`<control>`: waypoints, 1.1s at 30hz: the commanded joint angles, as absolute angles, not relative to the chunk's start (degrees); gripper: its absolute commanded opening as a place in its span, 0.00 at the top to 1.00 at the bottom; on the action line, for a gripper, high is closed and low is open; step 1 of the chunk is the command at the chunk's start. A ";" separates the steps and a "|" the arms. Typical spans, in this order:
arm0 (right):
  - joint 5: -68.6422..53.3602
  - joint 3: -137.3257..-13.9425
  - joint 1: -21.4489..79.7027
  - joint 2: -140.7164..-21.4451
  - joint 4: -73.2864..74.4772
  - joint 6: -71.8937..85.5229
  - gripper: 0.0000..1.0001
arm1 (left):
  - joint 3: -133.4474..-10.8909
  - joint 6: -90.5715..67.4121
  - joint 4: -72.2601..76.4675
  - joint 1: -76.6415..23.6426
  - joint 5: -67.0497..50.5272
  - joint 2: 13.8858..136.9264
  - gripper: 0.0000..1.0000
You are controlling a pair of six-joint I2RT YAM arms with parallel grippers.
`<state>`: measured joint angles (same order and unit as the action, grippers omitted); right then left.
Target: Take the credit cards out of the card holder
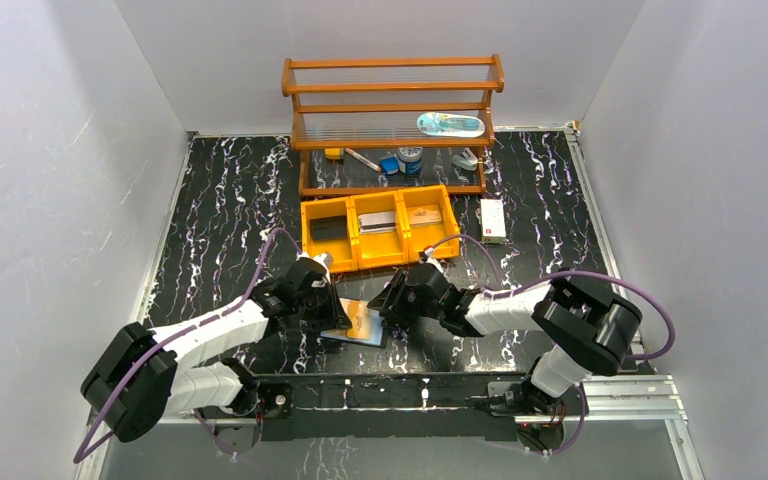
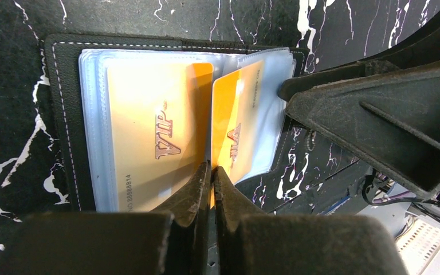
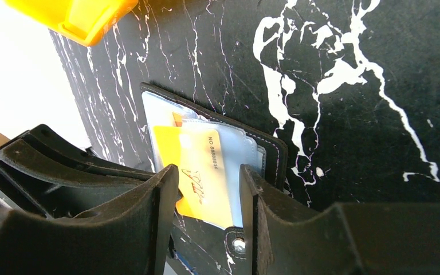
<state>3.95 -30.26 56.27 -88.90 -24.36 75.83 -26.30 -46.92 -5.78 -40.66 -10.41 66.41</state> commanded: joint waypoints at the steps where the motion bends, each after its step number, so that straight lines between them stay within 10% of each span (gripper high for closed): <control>1: 5.50 -30.95 55.88 -86.71 -18.36 68.71 0.47 | -27.16 -45.27 -9.29 -40.59 -9.25 65.34 1.00; 22: -4.03 -34.44 55.64 -92.97 -22.45 67.15 0.48 | -28.03 -45.53 -7.16 -40.58 -12.08 66.24 1.00; 33: 0.06 -31.44 55.56 -91.89 -21.73 71.32 0.50 | -27.59 -47.11 -1.90 -40.55 -17.06 68.90 0.81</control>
<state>-2.46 -33.52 55.61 -92.18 -24.27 70.46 -26.94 -46.24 -4.84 -40.66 -13.43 67.92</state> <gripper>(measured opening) 0.500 0.181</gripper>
